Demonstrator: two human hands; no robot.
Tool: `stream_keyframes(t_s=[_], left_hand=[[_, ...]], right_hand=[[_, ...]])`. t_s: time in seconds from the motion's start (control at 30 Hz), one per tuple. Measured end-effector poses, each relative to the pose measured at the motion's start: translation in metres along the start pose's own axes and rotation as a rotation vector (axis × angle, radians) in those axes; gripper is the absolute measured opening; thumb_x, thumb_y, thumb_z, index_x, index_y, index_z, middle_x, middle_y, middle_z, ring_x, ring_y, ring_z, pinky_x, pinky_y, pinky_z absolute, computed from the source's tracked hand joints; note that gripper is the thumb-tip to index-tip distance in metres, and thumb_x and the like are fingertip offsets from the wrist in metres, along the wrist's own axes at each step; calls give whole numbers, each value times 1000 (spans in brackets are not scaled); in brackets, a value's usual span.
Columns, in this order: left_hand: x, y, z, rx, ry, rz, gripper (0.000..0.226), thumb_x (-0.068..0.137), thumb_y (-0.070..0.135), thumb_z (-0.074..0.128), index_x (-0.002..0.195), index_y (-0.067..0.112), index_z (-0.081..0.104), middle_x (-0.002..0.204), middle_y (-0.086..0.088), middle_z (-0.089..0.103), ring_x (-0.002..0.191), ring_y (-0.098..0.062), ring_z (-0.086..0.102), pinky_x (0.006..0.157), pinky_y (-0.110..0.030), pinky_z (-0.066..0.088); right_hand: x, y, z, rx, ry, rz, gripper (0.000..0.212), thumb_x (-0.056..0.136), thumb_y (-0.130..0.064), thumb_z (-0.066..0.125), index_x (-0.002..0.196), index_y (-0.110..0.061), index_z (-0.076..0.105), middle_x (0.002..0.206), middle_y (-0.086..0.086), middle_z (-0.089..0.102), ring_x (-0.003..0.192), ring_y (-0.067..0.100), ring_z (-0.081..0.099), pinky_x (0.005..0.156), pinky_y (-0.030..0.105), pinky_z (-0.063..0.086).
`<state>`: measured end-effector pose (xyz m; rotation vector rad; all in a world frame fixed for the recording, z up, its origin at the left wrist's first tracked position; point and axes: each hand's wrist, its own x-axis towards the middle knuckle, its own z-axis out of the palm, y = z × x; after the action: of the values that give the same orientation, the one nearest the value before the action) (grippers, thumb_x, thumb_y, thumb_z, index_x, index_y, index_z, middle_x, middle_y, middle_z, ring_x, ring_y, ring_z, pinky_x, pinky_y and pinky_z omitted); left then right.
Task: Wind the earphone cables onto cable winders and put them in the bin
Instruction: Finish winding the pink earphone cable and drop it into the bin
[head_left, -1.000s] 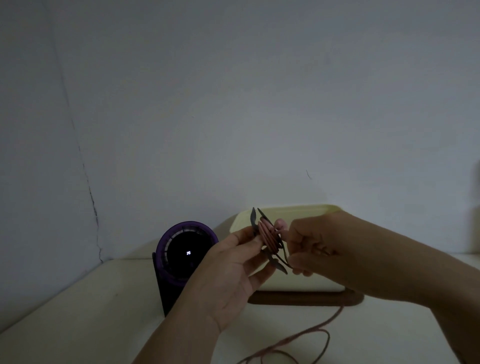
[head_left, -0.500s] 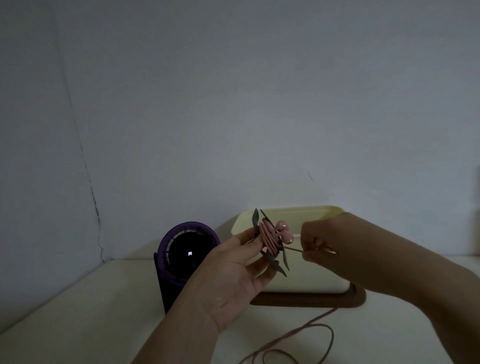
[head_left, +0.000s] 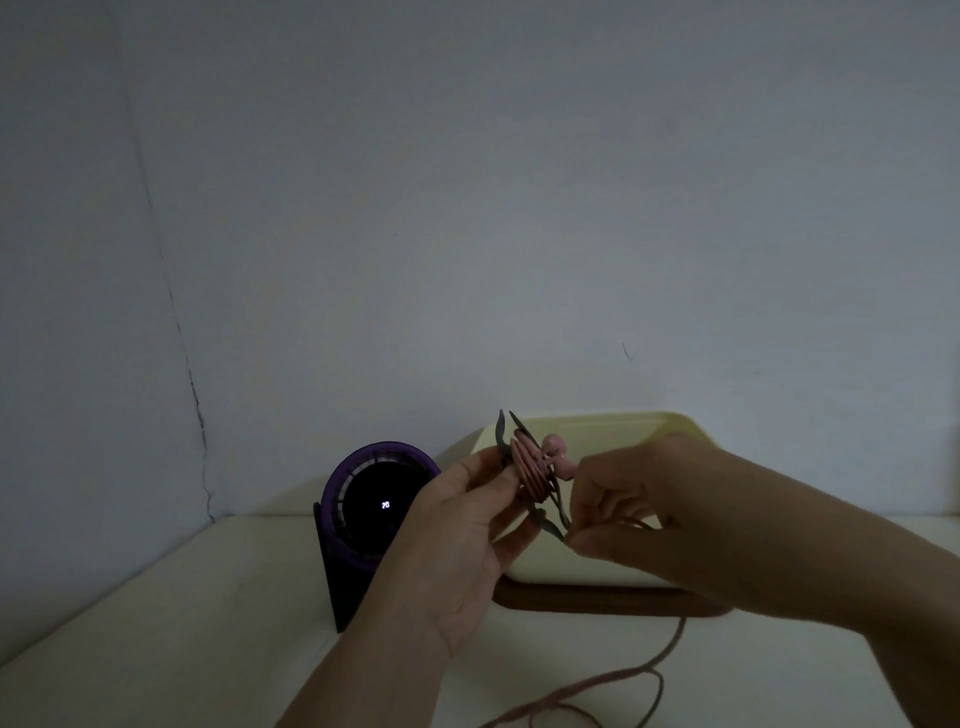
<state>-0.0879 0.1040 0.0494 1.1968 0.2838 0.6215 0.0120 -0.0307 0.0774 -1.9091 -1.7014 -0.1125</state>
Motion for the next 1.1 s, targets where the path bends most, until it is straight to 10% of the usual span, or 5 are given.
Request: stream_keyframes(t_s=[0.37,0.7,1.1], left_hand=[[0,-1,-1,-21,-11,-17,26,93,7,49,97,12,74,98,-3,75,99,-15,65,102,-41,41],[2,-4,0,-84,-54,-104,23,68,13,58,74,13,80,84,-3,75,75,-11,61,70,-27,47],[8,-17,-2,257,35,98,18,95,8,55,112,10,63,96,-4,75,90,-12,70,71,-26,54]], right_hand=[[6,1,6,134,-4,-55,17,77,-25,76,65,-35,68,76,-17,71,74,0,68,78,26,56],[6,19,-4,435,-219,67,13,74,-35,68,77,-22,71,86,0,75,92,18,70,95,37,51],[11,14,-1,368,287,53,13,80,-29,68,72,-19,70,68,-3,72,70,17,69,71,29,56]])
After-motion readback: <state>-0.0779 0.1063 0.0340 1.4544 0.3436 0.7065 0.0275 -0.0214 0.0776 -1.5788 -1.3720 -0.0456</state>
